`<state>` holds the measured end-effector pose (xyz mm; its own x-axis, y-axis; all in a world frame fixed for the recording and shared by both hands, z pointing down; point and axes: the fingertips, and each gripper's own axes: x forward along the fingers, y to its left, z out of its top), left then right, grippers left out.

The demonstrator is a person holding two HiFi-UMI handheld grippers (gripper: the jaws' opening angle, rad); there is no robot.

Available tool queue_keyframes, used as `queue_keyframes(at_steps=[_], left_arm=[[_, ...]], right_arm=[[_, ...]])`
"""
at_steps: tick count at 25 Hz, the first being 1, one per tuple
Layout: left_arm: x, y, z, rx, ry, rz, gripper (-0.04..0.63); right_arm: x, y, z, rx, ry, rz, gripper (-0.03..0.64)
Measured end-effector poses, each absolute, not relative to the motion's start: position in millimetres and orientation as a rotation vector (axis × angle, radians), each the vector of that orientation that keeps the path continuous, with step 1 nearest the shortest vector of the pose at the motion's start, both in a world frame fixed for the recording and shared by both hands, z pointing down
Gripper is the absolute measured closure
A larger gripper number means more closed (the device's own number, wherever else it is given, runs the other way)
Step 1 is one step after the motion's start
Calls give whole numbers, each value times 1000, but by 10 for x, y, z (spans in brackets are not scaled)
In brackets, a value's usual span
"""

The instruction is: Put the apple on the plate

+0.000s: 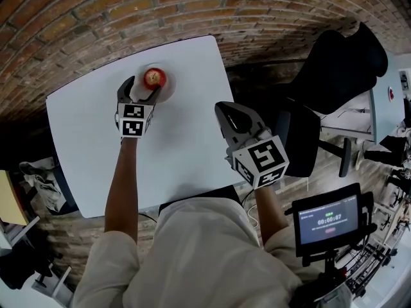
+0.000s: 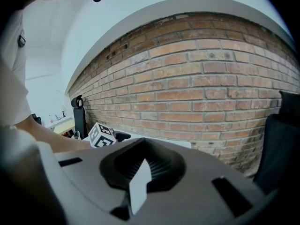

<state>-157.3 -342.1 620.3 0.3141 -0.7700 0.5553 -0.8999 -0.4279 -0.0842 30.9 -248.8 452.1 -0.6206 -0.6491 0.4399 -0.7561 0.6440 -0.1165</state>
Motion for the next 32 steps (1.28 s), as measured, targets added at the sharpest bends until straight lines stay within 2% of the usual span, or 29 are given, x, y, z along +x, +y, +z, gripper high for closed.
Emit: queue_keyframes(at_steps=[5, 12, 23, 32], left_arm=[[-1758, -3124, 5879, 2383, -1566, 735, 215], [-1749, -2962, 5592, 2411, -1538, 644, 331], [-1499, -2615, 5183, 2463, -1510, 533, 451], [-1782, -2187, 4252, 2513, -1692, 386, 546]], right_arm=[[100, -2182, 4361, 1112, -2532, 381, 614], [21, -2088, 4257, 1116, -2559, 352, 614], [-28, -2131, 4040, 1125, -2613, 276, 614], [-189, -1890, 3556, 1132, -2680, 185, 614]])
